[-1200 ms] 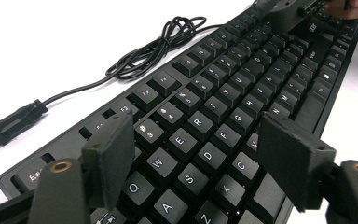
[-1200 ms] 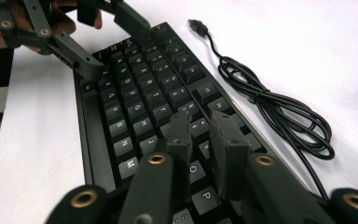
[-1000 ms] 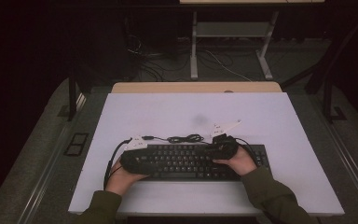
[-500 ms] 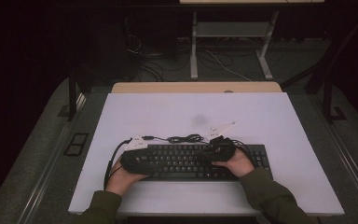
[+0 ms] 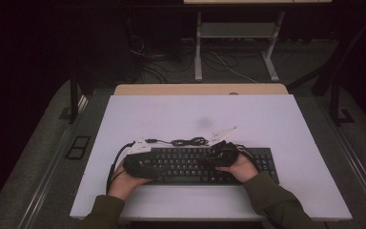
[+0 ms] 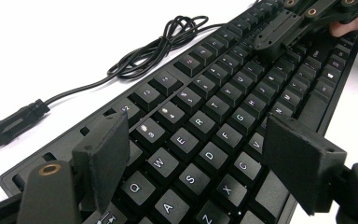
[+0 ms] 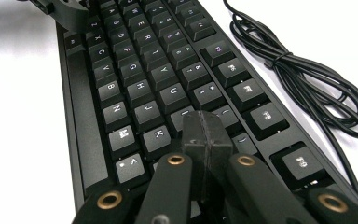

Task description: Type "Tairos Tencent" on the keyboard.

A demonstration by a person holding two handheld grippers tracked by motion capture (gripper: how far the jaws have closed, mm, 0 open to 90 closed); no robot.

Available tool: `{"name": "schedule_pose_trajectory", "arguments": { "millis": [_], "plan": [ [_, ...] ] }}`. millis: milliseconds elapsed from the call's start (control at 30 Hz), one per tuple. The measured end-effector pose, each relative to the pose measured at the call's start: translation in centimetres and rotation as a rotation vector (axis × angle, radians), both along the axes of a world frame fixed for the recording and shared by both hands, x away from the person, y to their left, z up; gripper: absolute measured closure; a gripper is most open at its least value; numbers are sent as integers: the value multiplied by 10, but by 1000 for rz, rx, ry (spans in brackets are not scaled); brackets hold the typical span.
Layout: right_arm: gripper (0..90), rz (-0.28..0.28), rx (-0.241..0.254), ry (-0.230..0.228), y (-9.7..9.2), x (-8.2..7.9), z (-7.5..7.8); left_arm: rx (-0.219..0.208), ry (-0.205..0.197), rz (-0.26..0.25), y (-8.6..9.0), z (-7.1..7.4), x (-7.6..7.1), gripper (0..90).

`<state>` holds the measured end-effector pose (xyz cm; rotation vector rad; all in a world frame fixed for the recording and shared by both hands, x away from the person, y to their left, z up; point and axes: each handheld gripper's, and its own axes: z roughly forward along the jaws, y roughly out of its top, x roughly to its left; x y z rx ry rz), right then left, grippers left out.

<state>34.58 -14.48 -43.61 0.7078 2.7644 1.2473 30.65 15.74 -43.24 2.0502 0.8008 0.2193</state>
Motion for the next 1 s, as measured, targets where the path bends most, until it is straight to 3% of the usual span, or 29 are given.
{"name": "schedule_pose_trajectory", "arguments": {
  "millis": [567,1000],
  "plan": [
    [890,1,47,-1,-4,1,4,2,-3,3,1,1,0,226],
    [549,-48,143,1,-12,4,8,-1,-8,4,3,2,0,237]
  ]
}}
